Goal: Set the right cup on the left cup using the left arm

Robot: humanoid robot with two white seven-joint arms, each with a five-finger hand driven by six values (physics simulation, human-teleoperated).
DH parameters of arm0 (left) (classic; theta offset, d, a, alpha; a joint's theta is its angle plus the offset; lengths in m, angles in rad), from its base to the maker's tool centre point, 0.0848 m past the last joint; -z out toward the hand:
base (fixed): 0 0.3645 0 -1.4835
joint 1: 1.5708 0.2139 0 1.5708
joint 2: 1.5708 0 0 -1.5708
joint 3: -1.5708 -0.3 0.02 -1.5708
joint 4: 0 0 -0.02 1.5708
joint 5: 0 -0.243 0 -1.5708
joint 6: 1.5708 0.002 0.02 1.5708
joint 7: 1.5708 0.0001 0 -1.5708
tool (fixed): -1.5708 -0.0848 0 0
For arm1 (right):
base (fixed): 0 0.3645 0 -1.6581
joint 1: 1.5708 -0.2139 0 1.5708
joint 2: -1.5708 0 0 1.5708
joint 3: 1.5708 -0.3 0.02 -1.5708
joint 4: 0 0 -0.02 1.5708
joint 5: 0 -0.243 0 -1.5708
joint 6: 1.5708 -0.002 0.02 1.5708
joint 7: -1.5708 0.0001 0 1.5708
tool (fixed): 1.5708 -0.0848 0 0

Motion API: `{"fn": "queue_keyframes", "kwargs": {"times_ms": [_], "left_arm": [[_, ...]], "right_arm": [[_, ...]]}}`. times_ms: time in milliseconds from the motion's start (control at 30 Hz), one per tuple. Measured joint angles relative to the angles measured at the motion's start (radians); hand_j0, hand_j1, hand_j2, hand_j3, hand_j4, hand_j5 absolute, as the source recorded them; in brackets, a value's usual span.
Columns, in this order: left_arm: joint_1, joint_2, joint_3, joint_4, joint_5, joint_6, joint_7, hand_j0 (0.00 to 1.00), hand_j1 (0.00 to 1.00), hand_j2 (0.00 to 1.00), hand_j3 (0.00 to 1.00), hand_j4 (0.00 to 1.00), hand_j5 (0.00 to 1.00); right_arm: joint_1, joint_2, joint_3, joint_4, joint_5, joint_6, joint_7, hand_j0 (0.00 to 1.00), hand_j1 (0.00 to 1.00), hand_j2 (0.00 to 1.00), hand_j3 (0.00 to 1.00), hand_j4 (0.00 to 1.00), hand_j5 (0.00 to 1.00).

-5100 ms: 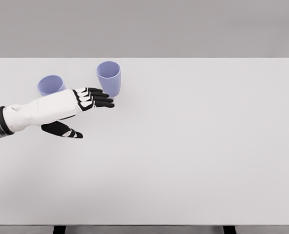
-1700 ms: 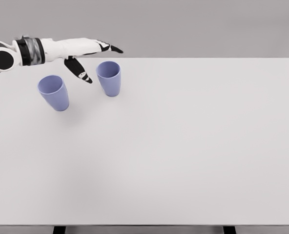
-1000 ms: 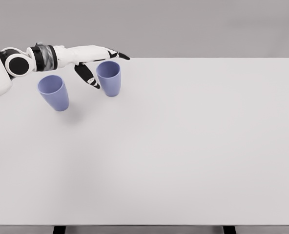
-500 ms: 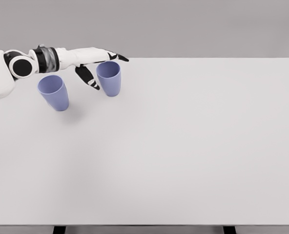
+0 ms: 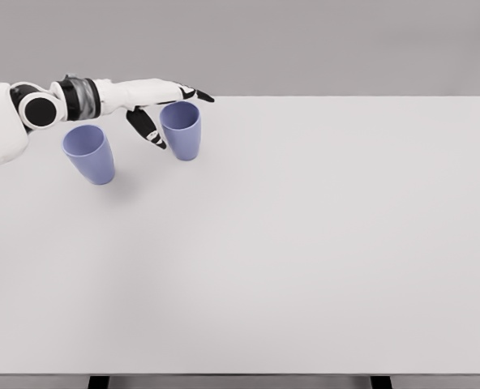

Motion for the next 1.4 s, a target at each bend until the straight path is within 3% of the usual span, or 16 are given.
{"fn": "queue_keyframes", "kwargs": {"times_ms": [267, 300, 367, 667, 1033, 1400], "left_arm": [[0.014, -0.016, 0.008, 0.017, -0.024, 0.000, 0.001, 0.98, 0.98, 0.98, 0.98, 0.98, 0.98], [0.021, -0.017, 0.009, 0.017, -0.024, 0.000, 0.001, 0.86, 0.86, 0.86, 0.86, 0.86, 0.86], [0.021, -0.017, 0.010, 0.018, -0.024, 0.000, 0.004, 0.76, 0.76, 0.76, 0.76, 0.76, 0.76], [0.020, -0.018, 0.023, 0.017, -0.023, 0.000, 0.011, 0.60, 0.60, 0.60, 0.60, 0.60, 0.60], [0.002, -0.003, 0.026, -0.005, -0.019, 0.000, 0.003, 0.54, 0.54, 0.54, 0.54, 0.54, 0.54], [-0.054, 0.098, 0.027, -0.133, -0.004, 0.000, -0.006, 0.54, 0.54, 0.54, 0.54, 0.54, 0.54]], "right_arm": [[0.000, 0.000, 0.000, 0.000, 0.000, 0.000, 0.000, 1.00, 1.00, 1.00, 1.00, 1.00, 1.00], [0.000, 0.000, 0.000, 0.000, 0.000, 0.000, 0.000, 1.00, 1.00, 1.00, 1.00, 1.00, 1.00], [0.000, 0.000, 0.000, 0.000, 0.000, 0.000, 0.000, 1.00, 1.00, 1.00, 1.00, 1.00, 1.00], [0.000, 0.000, 0.000, 0.000, 0.000, 0.000, 0.000, 1.00, 1.00, 1.00, 1.00, 1.00, 1.00], [0.000, 0.000, 0.000, 0.000, 0.000, 0.000, 0.000, 1.00, 1.00, 1.00, 1.00, 1.00, 1.00], [0.000, 0.000, 0.000, 0.000, 0.000, 0.000, 0.000, 1.00, 1.00, 1.00, 1.00, 1.00, 1.00]]}}
